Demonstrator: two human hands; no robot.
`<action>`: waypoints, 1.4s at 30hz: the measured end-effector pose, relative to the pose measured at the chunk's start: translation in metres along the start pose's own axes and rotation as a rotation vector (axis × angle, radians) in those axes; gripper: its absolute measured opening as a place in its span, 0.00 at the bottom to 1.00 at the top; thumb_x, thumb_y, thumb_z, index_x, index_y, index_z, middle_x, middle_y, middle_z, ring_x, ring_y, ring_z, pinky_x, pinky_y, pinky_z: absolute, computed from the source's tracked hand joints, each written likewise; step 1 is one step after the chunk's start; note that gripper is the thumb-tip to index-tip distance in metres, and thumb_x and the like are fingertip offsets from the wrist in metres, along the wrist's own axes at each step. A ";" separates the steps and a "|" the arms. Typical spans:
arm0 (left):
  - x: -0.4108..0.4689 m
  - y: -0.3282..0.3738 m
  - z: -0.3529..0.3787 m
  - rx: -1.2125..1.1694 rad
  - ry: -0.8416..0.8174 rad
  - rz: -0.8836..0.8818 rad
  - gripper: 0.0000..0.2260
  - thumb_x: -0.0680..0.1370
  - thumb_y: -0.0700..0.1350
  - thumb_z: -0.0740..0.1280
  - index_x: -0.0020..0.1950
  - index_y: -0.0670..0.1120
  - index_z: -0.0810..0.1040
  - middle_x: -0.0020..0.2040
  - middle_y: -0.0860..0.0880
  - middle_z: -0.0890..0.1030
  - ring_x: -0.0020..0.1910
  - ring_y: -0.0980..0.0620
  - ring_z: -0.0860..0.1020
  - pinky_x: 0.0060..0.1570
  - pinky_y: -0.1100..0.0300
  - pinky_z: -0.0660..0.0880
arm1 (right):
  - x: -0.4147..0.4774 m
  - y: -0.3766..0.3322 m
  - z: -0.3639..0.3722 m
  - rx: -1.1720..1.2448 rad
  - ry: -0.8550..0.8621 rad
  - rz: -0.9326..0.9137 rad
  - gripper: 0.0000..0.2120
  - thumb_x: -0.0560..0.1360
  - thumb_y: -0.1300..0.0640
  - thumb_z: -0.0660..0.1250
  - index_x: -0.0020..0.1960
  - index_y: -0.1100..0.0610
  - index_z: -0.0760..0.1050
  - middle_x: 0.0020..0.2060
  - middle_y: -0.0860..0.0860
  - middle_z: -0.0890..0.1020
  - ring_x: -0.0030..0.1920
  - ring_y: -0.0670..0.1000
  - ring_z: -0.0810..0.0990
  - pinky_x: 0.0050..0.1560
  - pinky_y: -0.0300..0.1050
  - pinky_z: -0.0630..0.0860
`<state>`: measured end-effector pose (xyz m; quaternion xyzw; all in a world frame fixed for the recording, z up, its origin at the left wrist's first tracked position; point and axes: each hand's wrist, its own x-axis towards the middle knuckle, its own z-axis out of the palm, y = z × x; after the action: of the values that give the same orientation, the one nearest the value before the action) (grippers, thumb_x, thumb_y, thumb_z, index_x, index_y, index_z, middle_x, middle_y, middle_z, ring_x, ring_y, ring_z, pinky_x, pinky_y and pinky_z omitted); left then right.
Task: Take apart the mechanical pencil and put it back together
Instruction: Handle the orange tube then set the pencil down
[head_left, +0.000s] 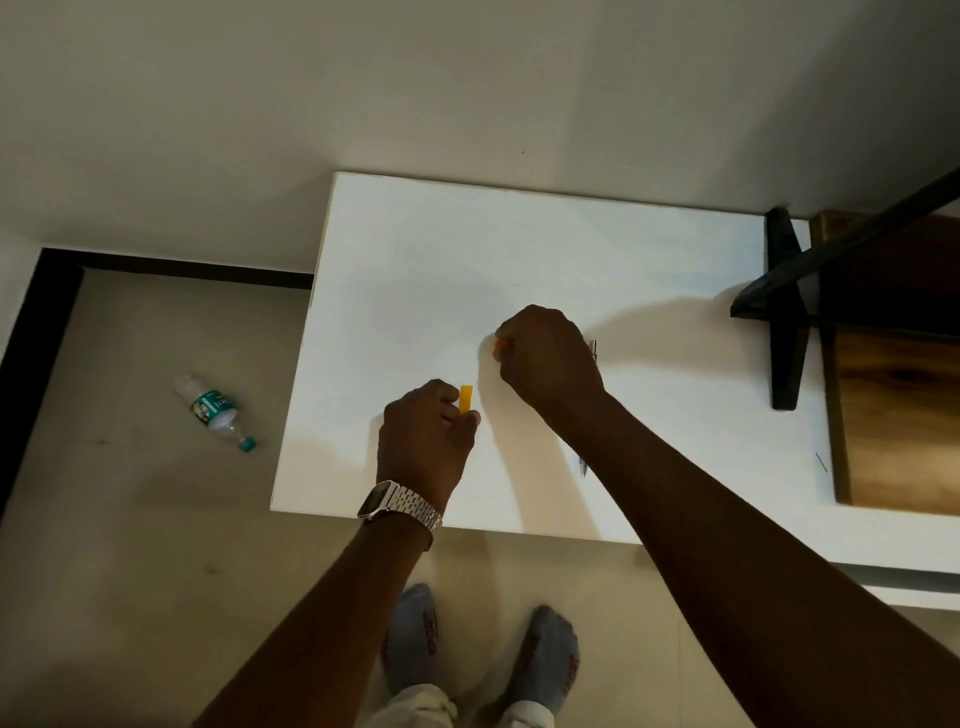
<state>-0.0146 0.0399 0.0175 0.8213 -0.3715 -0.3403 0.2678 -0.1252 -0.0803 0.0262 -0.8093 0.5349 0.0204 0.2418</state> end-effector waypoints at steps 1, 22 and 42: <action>0.000 0.000 0.001 -0.015 0.001 -0.006 0.10 0.72 0.43 0.77 0.50 0.43 0.82 0.41 0.46 0.85 0.41 0.45 0.85 0.47 0.47 0.82 | 0.000 0.000 0.000 -0.012 0.000 -0.005 0.10 0.78 0.64 0.63 0.53 0.61 0.83 0.54 0.57 0.85 0.56 0.58 0.82 0.56 0.49 0.78; -0.025 0.008 0.001 -0.137 0.141 0.205 0.08 0.74 0.46 0.76 0.52 0.47 0.86 0.45 0.53 0.87 0.42 0.56 0.84 0.46 0.58 0.83 | -0.026 0.018 -0.027 0.854 -0.253 0.247 0.03 0.71 0.61 0.77 0.42 0.61 0.88 0.34 0.52 0.89 0.37 0.52 0.89 0.40 0.48 0.85; -0.026 -0.004 0.000 -0.375 -0.124 0.174 0.08 0.72 0.41 0.78 0.50 0.47 0.87 0.44 0.54 0.88 0.44 0.55 0.85 0.43 0.66 0.80 | -0.031 0.034 -0.045 0.736 -0.438 0.176 0.03 0.69 0.69 0.77 0.43 0.65 0.87 0.38 0.61 0.89 0.38 0.57 0.90 0.38 0.48 0.87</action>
<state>-0.0257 0.0625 0.0241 0.6994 -0.3869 -0.4288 0.4210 -0.1780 -0.0829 0.0625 -0.5971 0.5094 0.0203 0.6193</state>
